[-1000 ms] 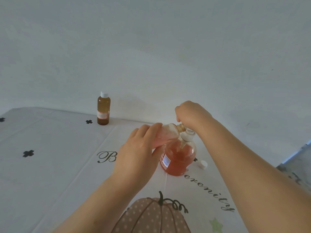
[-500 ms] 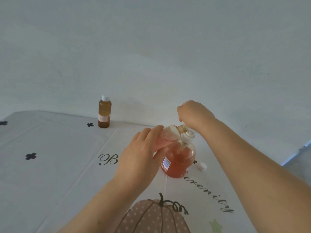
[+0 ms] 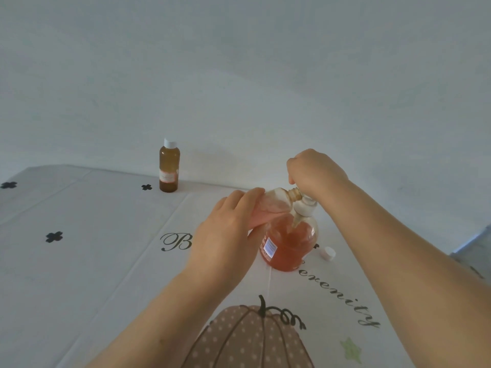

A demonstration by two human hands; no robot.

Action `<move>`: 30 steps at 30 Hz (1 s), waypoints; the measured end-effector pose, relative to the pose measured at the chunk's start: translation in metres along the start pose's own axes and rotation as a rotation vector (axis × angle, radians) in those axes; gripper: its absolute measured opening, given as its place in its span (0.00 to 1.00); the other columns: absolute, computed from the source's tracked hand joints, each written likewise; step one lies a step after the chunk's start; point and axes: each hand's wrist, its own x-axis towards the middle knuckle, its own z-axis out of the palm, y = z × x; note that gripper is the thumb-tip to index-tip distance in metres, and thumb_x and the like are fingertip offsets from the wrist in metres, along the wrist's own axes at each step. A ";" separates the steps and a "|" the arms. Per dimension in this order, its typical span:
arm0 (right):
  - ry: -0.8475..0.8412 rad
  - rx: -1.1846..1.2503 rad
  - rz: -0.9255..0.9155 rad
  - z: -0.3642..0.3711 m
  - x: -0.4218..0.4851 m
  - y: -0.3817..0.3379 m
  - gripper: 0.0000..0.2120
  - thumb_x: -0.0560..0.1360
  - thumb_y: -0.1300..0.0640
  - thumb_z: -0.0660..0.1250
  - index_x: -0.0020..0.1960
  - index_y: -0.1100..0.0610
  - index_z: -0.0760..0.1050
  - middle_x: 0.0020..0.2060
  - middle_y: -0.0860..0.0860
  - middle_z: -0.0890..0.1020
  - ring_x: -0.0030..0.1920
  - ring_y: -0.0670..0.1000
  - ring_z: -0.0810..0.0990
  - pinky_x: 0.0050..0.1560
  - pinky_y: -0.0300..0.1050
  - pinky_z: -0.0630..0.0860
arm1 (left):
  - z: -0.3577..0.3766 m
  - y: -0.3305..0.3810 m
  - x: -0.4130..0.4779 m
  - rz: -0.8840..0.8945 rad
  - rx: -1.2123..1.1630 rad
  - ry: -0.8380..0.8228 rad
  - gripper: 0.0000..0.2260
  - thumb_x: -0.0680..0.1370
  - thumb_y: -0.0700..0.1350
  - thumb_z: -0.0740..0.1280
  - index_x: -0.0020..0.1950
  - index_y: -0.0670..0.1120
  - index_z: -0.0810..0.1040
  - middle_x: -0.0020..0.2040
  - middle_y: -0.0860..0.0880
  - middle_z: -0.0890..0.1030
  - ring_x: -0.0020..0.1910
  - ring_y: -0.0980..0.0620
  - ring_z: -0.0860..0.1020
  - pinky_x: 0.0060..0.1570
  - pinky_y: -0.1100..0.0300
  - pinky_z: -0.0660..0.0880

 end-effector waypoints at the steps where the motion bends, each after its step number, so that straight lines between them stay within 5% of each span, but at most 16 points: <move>1: 0.001 0.010 -0.014 0.000 -0.001 0.001 0.16 0.73 0.70 0.57 0.53 0.61 0.79 0.44 0.54 0.77 0.37 0.54 0.74 0.41 0.44 0.71 | 0.000 0.001 0.000 -0.001 0.000 -0.002 0.23 0.74 0.49 0.71 0.68 0.52 0.70 0.56 0.56 0.77 0.52 0.52 0.76 0.40 0.51 0.78; 4: 0.011 0.005 -0.052 -0.002 -0.002 0.002 0.14 0.76 0.66 0.56 0.54 0.62 0.79 0.51 0.57 0.80 0.46 0.57 0.78 0.47 0.49 0.75 | 0.000 0.002 -0.001 -0.004 -0.023 -0.005 0.23 0.75 0.50 0.70 0.69 0.52 0.70 0.57 0.56 0.77 0.53 0.53 0.76 0.42 0.52 0.78; 8: 0.014 0.039 0.017 -0.009 0.004 -0.001 0.11 0.72 0.63 0.58 0.47 0.60 0.80 0.38 0.52 0.77 0.34 0.53 0.72 0.38 0.43 0.67 | 0.001 0.004 -0.001 -0.007 -0.044 -0.005 0.23 0.75 0.51 0.70 0.69 0.53 0.69 0.57 0.56 0.77 0.54 0.54 0.76 0.43 0.54 0.77; 19: -0.046 -0.037 0.013 0.003 0.012 -0.001 0.10 0.72 0.66 0.60 0.46 0.59 0.80 0.39 0.53 0.78 0.32 0.51 0.71 0.36 0.42 0.67 | -0.002 0.002 0.001 -0.001 0.004 0.016 0.23 0.73 0.47 0.72 0.67 0.51 0.71 0.56 0.55 0.78 0.52 0.51 0.76 0.39 0.55 0.76; 23: -0.070 -0.148 -0.069 0.010 0.011 0.002 0.15 0.71 0.72 0.60 0.51 0.62 0.80 0.53 0.56 0.80 0.42 0.54 0.78 0.43 0.44 0.71 | -0.001 0.001 0.002 -0.007 0.039 0.008 0.23 0.74 0.48 0.72 0.67 0.51 0.71 0.55 0.55 0.78 0.52 0.51 0.76 0.38 0.56 0.76; 27: -0.042 -0.103 -0.102 0.005 0.008 0.004 0.12 0.76 0.67 0.59 0.55 0.62 0.79 0.49 0.56 0.79 0.50 0.59 0.79 0.49 0.49 0.75 | -0.001 0.002 0.001 0.006 0.033 0.013 0.23 0.73 0.47 0.72 0.68 0.51 0.71 0.56 0.55 0.78 0.52 0.52 0.76 0.39 0.59 0.74; 30: -0.019 -0.003 -0.028 -0.002 0.006 0.001 0.13 0.74 0.65 0.60 0.52 0.62 0.81 0.46 0.55 0.80 0.39 0.56 0.76 0.44 0.46 0.73 | -0.002 0.003 0.000 0.012 0.024 0.027 0.24 0.73 0.46 0.73 0.67 0.51 0.71 0.55 0.54 0.78 0.51 0.51 0.76 0.38 0.57 0.74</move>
